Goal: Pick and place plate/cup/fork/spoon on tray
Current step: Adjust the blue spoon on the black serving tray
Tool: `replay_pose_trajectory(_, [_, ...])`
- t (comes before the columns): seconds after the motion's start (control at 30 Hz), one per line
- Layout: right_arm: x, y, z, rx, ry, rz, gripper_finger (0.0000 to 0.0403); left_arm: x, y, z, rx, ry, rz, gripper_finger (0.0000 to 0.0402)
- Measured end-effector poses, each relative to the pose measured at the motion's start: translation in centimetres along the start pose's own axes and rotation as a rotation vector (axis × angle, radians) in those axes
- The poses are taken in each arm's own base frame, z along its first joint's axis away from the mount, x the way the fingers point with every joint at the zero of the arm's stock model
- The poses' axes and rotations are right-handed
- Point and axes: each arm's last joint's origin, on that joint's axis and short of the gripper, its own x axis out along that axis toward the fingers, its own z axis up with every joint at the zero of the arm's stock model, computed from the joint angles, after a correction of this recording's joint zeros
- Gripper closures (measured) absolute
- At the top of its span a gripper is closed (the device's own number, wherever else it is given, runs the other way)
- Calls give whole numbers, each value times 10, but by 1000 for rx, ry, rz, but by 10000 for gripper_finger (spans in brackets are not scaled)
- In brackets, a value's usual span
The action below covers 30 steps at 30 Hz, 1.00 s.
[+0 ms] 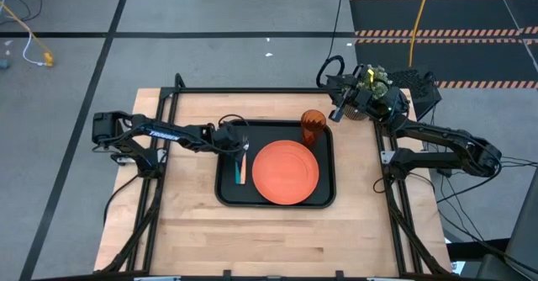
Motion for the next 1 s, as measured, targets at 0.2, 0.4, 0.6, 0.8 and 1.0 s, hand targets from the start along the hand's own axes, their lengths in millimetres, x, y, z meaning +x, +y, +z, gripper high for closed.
replay_pose_trajectory(0.2, [0, 0, 0, 0, 0, 0, 284, 0, -1, 1, -2, -9, -4, 392])
replay_pose_trajectory(0.4, [0, 0, 0, 0, 0, 0, 284, 0, -1, 2, -5, -20, -13, 391])
replay_pose_trajectory(0.6, [0, 0, 0, 0, 0, 0, 284, 0, -1, 2, -6, -21, -11, 385])
replay_pose_trajectory(0.8, [0, 0, 0, 0, 0, 0, 284, 0, -2, 2, -14, -23, -12, 398])
replay_pose_trajectory(1.0, [0, 0, 0, 0, -1, 0, 284, 0, -1, 2, -17, -25, -11, 376])
